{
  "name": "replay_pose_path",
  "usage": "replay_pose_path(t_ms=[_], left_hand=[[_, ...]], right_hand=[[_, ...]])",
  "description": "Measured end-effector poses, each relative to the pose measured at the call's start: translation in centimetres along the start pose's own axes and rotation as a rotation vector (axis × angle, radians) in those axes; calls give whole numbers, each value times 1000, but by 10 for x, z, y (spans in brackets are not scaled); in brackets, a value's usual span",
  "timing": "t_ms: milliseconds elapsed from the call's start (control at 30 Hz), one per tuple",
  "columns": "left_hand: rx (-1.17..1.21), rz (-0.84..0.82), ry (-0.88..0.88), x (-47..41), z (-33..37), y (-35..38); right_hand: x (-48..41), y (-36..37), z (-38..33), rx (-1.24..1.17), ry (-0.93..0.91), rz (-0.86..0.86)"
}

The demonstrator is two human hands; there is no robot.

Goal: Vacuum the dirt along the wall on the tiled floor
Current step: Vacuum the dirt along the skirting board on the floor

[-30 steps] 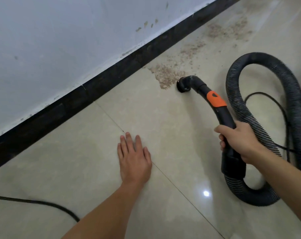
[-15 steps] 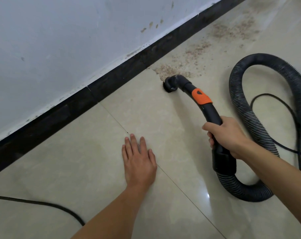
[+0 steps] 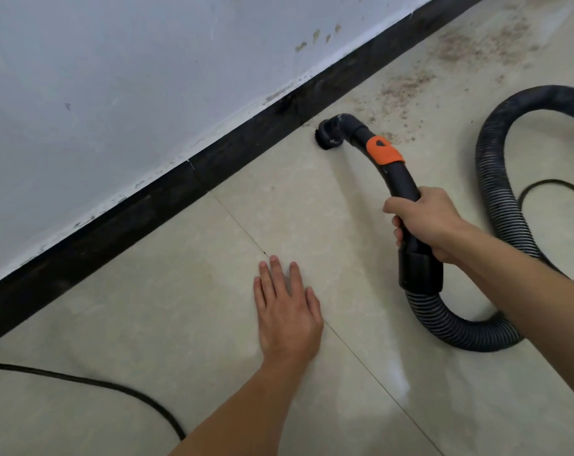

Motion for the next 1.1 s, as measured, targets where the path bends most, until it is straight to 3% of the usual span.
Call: replay_pose_path(t_ms=[367,567,700,833,1000,1100], left_hand=[[-8,-6,10,-1,0,0],[-18,-28,7,-2,-1,-1],[-3,-7,13,-2,-4,-2],[15,23,22,-1,-3,-4],[25,19,1,-1,0,-5],[13,18,-1,-2,-1,-4]], right_hand=[[-23,35,-43,-80,34,-9],[5,45,-24,61,8,-84],[31,12,-3,233,-53,-32],[63,-54,33,345,-51,125],[59,-117,50,142,20,289],[41,-117,42,-15,61,280]])
Point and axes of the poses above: each hand's wrist, its own x-axis away from the middle knuckle, its own y-axis out of the palm, z = x × y, the point moved 5 cm from there along -x, towards the middle knuckle, and after that the axes turned 5 degrees about y, right-handed, at the moved point
